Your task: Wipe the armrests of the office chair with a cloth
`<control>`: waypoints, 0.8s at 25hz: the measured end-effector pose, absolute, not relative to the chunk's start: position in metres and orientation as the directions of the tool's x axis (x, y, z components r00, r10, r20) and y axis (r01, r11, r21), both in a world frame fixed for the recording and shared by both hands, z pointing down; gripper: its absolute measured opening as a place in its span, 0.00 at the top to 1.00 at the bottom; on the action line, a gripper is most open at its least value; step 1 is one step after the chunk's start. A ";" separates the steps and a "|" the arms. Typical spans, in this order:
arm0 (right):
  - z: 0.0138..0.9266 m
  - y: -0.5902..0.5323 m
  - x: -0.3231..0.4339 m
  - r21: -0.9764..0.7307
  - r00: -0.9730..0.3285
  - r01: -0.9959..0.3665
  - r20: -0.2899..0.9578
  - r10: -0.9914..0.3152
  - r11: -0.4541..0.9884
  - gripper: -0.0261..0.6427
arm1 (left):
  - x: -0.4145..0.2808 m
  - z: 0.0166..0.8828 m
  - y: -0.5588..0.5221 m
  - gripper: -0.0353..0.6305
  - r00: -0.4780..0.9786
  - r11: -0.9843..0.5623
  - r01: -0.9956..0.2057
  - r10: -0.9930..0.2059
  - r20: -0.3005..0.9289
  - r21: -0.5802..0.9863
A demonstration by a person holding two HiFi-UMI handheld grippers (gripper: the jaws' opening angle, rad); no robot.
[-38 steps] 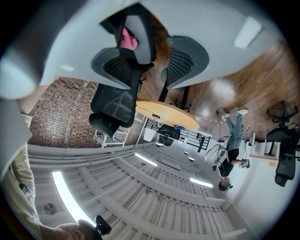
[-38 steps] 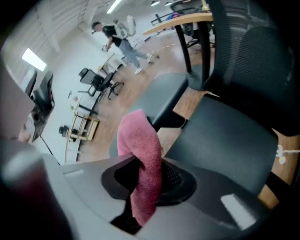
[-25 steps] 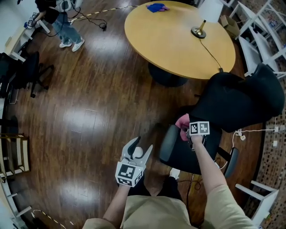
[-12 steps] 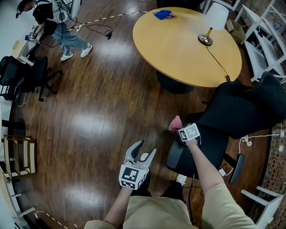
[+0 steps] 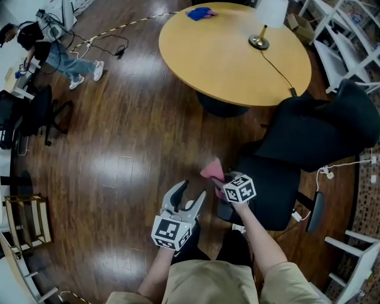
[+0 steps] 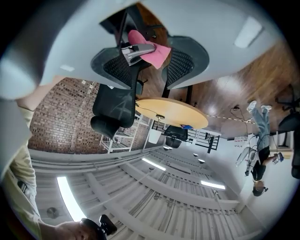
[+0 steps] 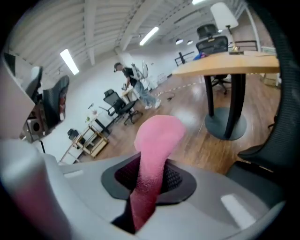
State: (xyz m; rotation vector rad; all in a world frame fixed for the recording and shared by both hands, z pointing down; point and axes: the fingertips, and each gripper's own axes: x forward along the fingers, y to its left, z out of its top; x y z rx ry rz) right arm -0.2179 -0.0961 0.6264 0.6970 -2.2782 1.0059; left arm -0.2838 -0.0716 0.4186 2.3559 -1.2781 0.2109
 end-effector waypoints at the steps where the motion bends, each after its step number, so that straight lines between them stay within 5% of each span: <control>1: 0.612 -0.104 -0.208 -0.487 -0.722 -0.656 0.627 -0.291 0.577 0.86 | -0.276 0.418 -0.077 0.63 0.567 -0.477 -0.821 -0.751 0.338 0.314; 6: 0.604 -0.123 -0.073 -0.452 -0.598 -0.801 0.613 -0.516 0.392 0.86 | -0.215 0.456 -0.097 0.61 0.608 -0.545 -0.794 -0.690 0.394 0.270; 11: 0.667 -0.080 0.008 -0.568 -0.564 -0.802 0.618 -0.548 0.185 0.86 | -0.146 0.474 -0.110 0.58 0.656 -0.629 -0.745 -0.628 0.420 0.223; 16: 0.727 -0.050 -0.011 -0.776 -0.650 -0.628 0.491 -0.580 0.047 0.86 | -0.094 0.511 -0.127 0.58 0.685 -0.667 -0.711 -0.585 0.435 0.222; 20: 0.727 -0.062 -0.067 -0.912 -0.780 -0.386 0.242 -0.576 0.140 0.86 | -0.080 0.532 -0.140 0.57 0.665 -0.667 -0.720 -0.583 0.467 0.191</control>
